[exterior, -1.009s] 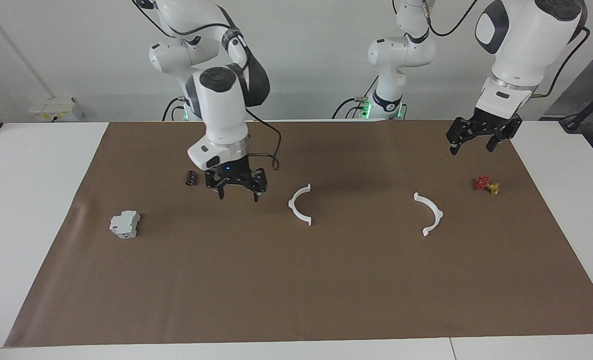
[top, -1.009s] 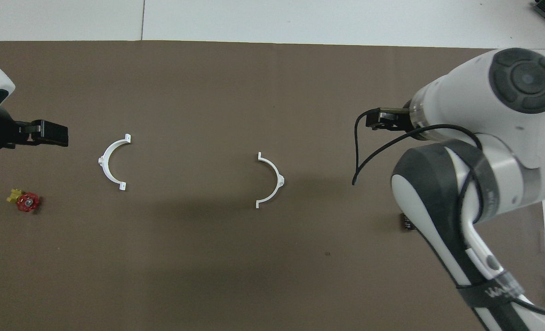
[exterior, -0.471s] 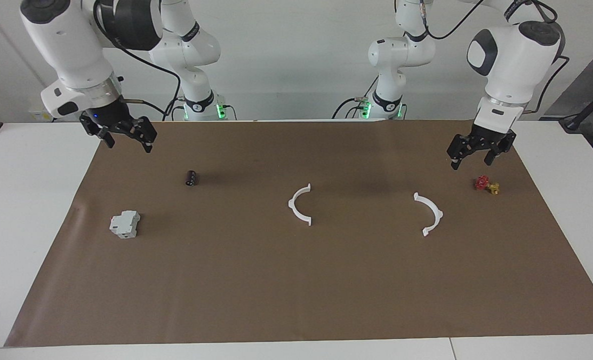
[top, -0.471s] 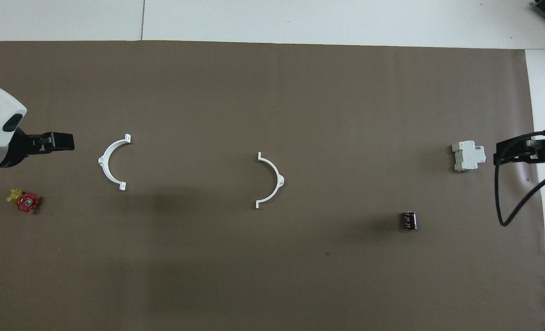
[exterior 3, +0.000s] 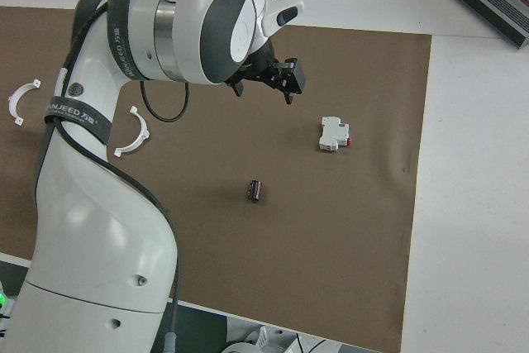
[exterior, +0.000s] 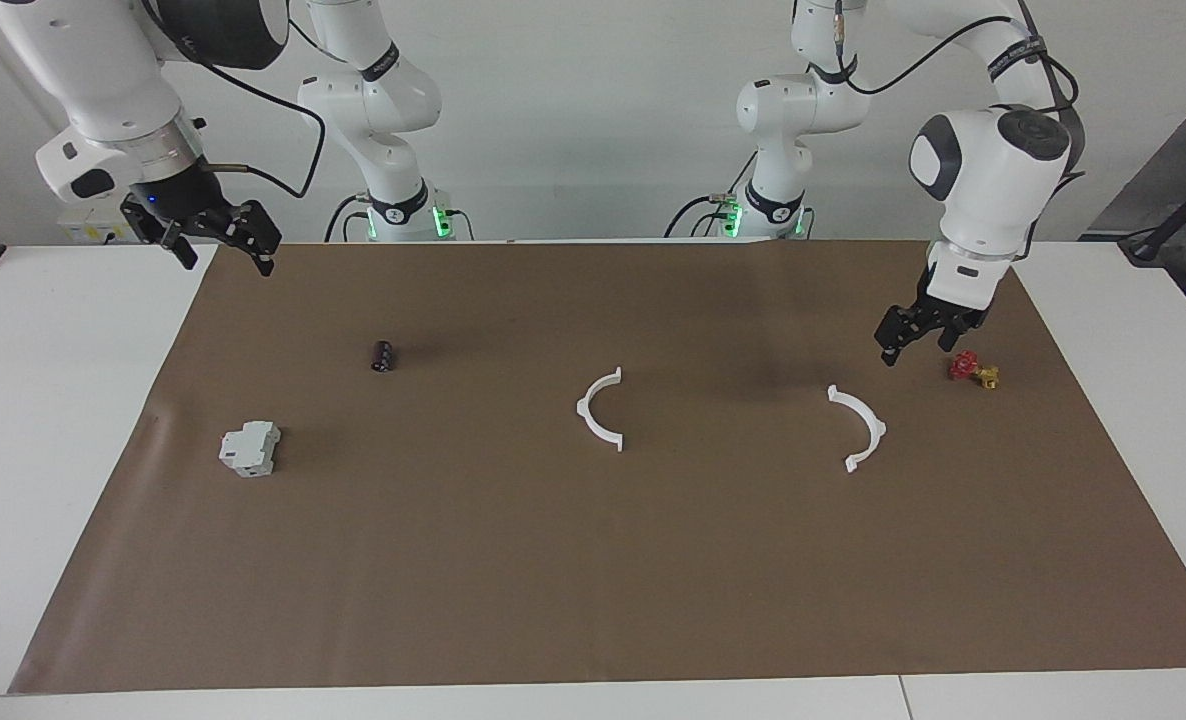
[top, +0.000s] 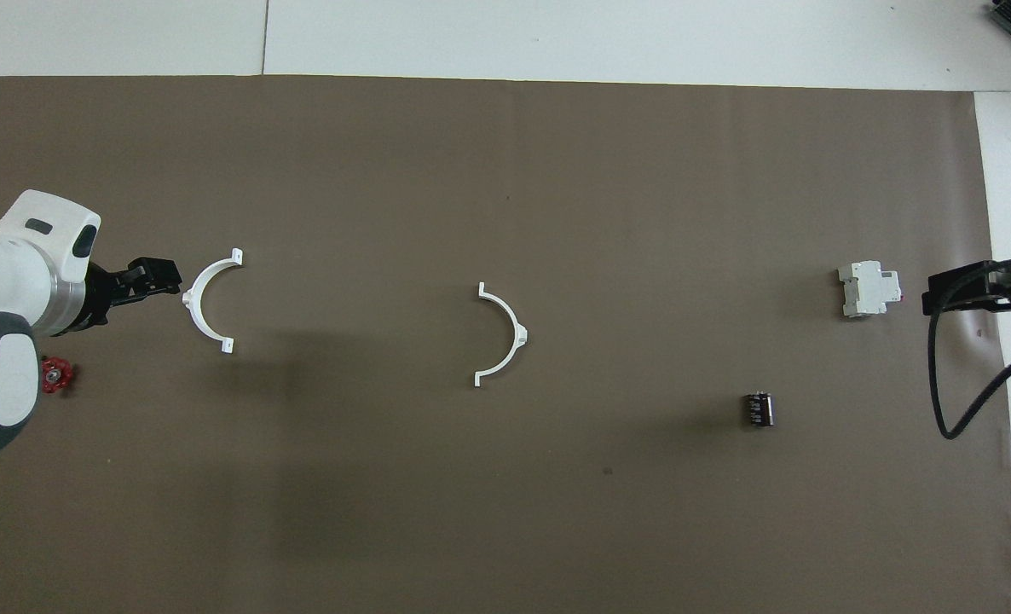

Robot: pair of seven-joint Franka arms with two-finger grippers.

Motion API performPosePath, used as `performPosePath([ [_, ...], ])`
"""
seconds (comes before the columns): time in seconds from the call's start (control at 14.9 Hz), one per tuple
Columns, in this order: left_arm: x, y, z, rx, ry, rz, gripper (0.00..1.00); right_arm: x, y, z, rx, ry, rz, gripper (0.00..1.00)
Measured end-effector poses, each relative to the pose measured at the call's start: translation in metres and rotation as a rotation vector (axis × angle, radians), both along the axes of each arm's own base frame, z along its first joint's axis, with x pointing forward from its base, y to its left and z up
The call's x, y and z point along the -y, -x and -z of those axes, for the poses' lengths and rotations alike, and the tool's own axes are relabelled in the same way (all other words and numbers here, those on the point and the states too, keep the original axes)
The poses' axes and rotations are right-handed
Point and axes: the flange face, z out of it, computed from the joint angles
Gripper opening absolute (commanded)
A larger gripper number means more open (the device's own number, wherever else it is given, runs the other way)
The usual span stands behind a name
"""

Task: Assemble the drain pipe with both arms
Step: 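Grasp the other white clamp half with the left gripper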

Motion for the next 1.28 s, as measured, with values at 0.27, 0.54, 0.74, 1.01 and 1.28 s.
performPosePath([
  [0.27, 0.000, 0.005, 0.045, -0.011, 0.007, -0.026, 1.00, -0.008, 0.002, -0.005, -0.007, 0.001, -0.014, 1.00],
  [0.54, 0.001, 0.019, 0.078, -0.039, 0.016, -0.110, 1.00, 0.002, 0.003, -0.005, -0.012, -0.002, -0.044, 1.00],
  [0.74, 0.014, 0.024, 0.087, -0.048, 0.020, -0.133, 1.00, 0.024, 0.004, -0.004, -0.017, -0.005, -0.030, 1.00],
  [1.01, 0.017, 0.020, 0.113, -0.046, 0.026, -0.134, 1.00, 0.019, 0.004, -0.004, -0.017, -0.005, -0.037, 1.00],
  [1.28, 0.014, 0.017, 0.139, -0.059, 0.024, -0.097, 1.00, 0.020, 0.004, -0.004, -0.016, -0.005, -0.036, 1.00],
])
